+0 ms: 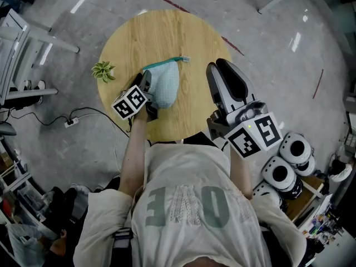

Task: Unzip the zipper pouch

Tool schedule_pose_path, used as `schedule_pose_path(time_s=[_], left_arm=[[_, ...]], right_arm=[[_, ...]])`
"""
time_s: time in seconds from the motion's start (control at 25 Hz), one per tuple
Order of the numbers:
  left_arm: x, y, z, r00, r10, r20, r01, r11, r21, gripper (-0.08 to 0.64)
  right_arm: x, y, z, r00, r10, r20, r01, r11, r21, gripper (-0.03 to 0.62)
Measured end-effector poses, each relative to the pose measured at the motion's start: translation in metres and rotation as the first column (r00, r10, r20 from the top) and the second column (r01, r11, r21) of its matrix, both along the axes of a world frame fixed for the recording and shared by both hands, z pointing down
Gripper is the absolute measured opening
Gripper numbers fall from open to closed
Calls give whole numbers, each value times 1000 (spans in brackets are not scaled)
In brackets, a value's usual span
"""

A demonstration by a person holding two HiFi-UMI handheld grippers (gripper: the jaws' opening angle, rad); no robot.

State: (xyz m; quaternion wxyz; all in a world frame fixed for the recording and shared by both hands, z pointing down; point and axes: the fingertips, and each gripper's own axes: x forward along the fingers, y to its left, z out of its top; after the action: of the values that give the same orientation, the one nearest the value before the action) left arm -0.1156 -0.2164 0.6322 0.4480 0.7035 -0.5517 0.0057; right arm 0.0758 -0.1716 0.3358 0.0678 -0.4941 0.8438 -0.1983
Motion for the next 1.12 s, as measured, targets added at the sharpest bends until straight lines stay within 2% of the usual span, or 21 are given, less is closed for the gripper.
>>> schedule_pose_path(time_s=[0.2,0.36,0.48,0.56,0.68,0.8,0.88,0.96,1.04,1.12], left_arm=[[-8,-7,-10,999,-6,45,5,1000,21,181],[-12,-29,-53,998,-14,67,6,992,127,199],[-13,-48,-105,996,-19,93,-5,968,253,207],[-8,-58,-147,996,-5,92,-27,937,348,209],[-4,-61,-218,994,8,108,-61,867,494,209],[-4,-53,-288,987,-10,160,-93,777,623,209],[-6,-41,-329,976,-50,212,-114,711,694,209],[-8,-24,-367,958,-102,267,-143,640,755,201],[-10,-6,-398,933,-166,319,-172,572,802,144],[-14,11,-419,903,-233,362,-199,521,830,91]], right_arm=[[-4,3,-4,1000,-4,-2,4,1000,15,94],[-9,5,-11,1000,-12,-6,12,999,35,94],[-12,3,-17,1000,-18,-16,19,998,58,94],[-14,2,-21,999,-23,-28,25,997,77,94],[-22,1,-28,998,-30,-56,35,994,106,94],[-33,-2,-37,995,-40,-92,53,989,142,94],[-39,-4,-42,992,-47,-118,66,984,166,94],[-45,-6,-46,989,-50,-142,77,979,189,94],[-51,-9,-50,986,-49,-162,83,974,211,94],[-56,-11,-53,984,-44,-173,84,970,227,92]])
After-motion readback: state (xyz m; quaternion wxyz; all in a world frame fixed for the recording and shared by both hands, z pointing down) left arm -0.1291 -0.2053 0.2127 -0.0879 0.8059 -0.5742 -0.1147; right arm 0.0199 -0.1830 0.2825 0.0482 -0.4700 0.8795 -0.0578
